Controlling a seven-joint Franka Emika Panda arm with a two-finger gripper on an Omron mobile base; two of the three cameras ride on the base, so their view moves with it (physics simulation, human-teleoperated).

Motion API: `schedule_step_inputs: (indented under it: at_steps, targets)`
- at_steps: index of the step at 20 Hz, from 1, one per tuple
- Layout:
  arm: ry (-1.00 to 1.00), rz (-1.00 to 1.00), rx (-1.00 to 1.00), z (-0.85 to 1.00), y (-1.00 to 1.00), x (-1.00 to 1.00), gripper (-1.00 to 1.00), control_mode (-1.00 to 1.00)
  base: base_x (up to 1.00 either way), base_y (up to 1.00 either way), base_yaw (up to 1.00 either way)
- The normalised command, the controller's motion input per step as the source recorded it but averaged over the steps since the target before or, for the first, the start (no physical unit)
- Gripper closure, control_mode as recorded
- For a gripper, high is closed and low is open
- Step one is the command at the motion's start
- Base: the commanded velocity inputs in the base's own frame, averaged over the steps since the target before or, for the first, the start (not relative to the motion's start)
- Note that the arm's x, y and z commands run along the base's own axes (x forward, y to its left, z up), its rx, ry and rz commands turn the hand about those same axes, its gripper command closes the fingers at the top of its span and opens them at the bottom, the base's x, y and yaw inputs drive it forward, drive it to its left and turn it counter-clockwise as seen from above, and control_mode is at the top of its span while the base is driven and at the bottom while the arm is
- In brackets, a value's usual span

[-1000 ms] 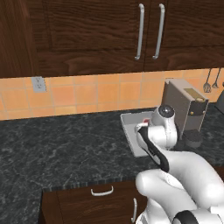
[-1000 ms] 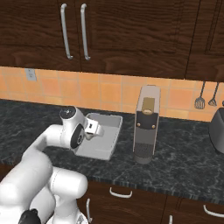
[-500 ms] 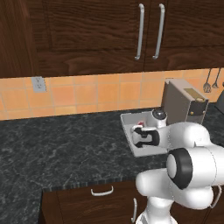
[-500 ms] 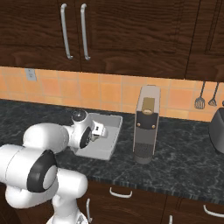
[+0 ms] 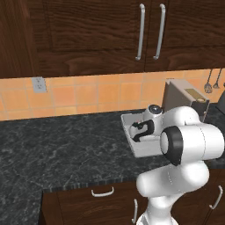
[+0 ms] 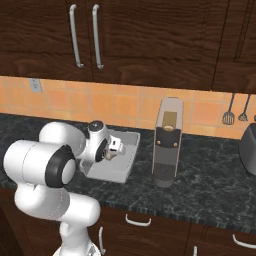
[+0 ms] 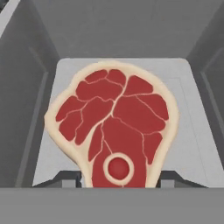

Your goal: Place one carrot and one steak in each tupperware on the nearby counter, to pack two identical lunches.

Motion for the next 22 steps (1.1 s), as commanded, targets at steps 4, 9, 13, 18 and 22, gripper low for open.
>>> schedule_step_inputs:
  at_steps: [4, 9, 13, 18, 22]
  targets:
    - [-0.03, 0.00, 0.00, -0.18, 0.00, 0.06, 1.00, -1.00, 0.00, 0.00, 0.00]
    - [0.00, 0.00, 0.00, -0.35, 0.00, 0.00, -1.00, -1.00, 0.00, 0.00, 0.00]
    - [0.00, -0.01, 0.00, 0.09, -0.03, -0.12, -1.00, -1.00, 0.00, 0.00, 0.00]
    - [-0.06, -0.02, 0.00, 0.58, 0.00, -0.47, -1.00, -1.00, 0.00, 0.00, 0.00]
    - [-0.06, -0.02, 0.00, 0.86, 0.00, -0.70, -1.00, -1.00, 0.00, 0.00, 0.00]
